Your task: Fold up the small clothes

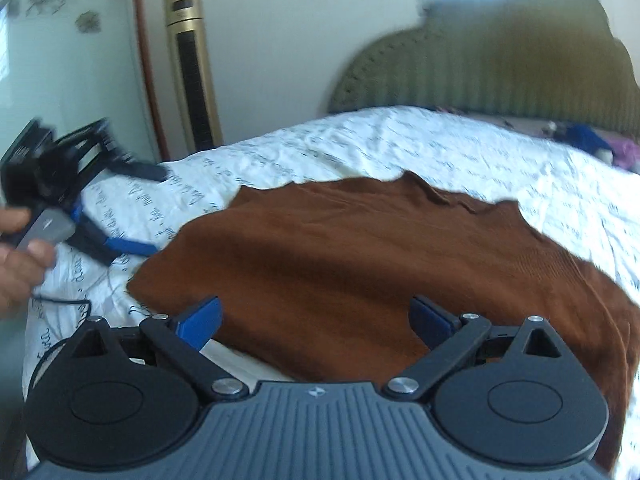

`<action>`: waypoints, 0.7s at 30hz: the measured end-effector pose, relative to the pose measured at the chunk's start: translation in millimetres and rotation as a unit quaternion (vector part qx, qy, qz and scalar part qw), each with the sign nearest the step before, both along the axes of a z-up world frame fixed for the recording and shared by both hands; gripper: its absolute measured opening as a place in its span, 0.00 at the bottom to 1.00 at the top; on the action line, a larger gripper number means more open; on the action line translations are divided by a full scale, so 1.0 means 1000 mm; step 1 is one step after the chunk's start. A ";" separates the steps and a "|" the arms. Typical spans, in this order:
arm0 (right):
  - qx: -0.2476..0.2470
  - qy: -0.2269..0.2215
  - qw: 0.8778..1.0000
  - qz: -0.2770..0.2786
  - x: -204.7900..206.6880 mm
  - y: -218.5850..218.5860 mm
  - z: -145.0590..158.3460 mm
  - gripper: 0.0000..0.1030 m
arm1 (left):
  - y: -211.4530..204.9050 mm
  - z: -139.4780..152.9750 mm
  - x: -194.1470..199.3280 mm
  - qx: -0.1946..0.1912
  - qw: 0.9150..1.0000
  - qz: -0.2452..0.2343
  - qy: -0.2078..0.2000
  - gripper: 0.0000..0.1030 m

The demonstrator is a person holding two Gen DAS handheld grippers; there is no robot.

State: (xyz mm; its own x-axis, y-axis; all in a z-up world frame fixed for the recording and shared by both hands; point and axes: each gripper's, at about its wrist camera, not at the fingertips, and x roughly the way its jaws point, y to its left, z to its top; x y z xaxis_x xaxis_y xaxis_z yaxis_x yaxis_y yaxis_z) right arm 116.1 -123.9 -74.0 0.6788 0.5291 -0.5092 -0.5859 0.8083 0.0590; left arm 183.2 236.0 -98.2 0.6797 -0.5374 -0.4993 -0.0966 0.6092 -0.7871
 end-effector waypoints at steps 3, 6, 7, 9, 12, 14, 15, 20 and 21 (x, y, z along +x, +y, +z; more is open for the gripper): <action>-0.036 -0.043 0.998 0.040 -0.015 0.044 0.004 0.97 | 0.003 -0.001 0.049 0.030 0.999 -0.036 0.023 1.00; -0.057 -0.065 0.994 0.067 -0.026 0.081 0.003 0.97 | 0.002 -0.012 0.089 0.021 0.995 -0.071 0.062 1.00; -0.060 -0.066 0.993 0.074 -0.028 0.093 0.001 0.97 | 0.000 -0.013 0.101 0.020 0.994 -0.086 0.067 1.00; -0.073 -0.071 0.991 0.086 -0.034 0.113 -0.002 0.97 | -0.007 -0.009 0.122 0.033 0.990 -0.120 0.065 1.00; -0.100 -0.084 0.987 0.093 -0.040 0.140 -0.009 0.97 | -0.016 -0.008 0.149 0.042 0.984 -0.147 0.093 1.00; -0.107 -0.076 0.986 0.099 -0.039 0.154 -0.015 0.97 | -0.025 -0.011 0.167 0.047 0.979 -0.173 0.100 1.00; -0.111 -0.072 0.987 0.091 -0.037 0.158 -0.018 0.97 | -0.028 -0.013 0.173 0.048 0.977 -0.180 0.104 1.00; -0.126 -0.043 0.989 0.069 -0.026 0.171 -0.027 0.81 | -0.045 -0.014 0.189 0.067 0.970 -0.209 0.099 0.99; -0.130 -0.047 0.988 0.067 -0.026 0.171 -0.028 0.78 | -0.048 -0.014 0.189 0.071 0.969 -0.215 0.097 0.99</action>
